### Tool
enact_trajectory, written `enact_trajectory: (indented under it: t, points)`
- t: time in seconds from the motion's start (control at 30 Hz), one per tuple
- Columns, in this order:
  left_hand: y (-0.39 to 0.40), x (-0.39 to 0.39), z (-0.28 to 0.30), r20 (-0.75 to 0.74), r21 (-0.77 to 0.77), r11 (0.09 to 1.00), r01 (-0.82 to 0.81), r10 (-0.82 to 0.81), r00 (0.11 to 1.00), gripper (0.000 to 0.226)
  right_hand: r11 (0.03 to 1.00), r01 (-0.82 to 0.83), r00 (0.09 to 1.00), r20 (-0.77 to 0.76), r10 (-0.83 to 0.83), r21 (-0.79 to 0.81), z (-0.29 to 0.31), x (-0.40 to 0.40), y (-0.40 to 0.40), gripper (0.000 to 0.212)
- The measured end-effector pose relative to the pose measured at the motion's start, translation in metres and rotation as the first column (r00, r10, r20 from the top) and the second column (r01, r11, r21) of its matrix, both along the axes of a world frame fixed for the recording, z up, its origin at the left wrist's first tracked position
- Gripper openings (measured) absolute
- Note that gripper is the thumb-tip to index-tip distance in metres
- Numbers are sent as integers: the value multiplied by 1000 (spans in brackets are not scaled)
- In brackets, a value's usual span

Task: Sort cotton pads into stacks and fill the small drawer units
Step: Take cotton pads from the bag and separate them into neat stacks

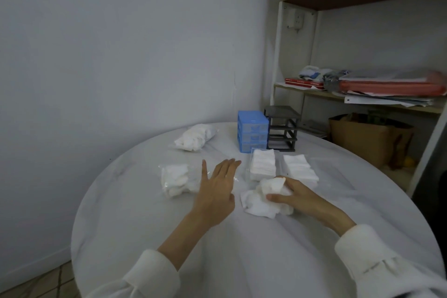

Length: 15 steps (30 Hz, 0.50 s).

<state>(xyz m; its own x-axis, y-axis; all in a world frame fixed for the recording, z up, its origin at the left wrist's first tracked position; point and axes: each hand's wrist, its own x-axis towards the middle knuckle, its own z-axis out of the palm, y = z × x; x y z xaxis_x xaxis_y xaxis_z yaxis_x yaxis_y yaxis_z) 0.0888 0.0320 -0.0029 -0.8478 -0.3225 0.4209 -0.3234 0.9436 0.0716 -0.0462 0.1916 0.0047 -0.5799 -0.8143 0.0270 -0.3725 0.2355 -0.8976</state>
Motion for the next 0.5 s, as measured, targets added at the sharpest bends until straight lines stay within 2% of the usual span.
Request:
enact_trajectory:
  t: [0.07, 0.17, 0.33, 0.43, 0.5]
  points:
    - [7, -3, -4, 2, 0, 998, 60, -60, 998, 73, 1000, 0, 999, 33, 1, -22, -5, 1, 2, 24]
    - [7, -6, -9, -10, 16, 997, 75, -74, 997, 52, 999, -9, 998, 60, 11, -34, -10, 6, 0, 23]
    - [-3, -3, -14, -147, 81, 996, 28, -16, 989, 40, 985, 101, 992, -62, -111, -139, -26, 4, -12, 12]
    - [-7, -7, -21, -273, 20, 992, 128, -118, 955, 39, 969, 173, 979, -72, -188, -178, -22, 3, -15, 22]
    - [-6, -13, -23, -352, 46, 972, 231, -201, 914, 39, 958, 205, 967, -110, -230, -202, -18, 3, -15, 22]
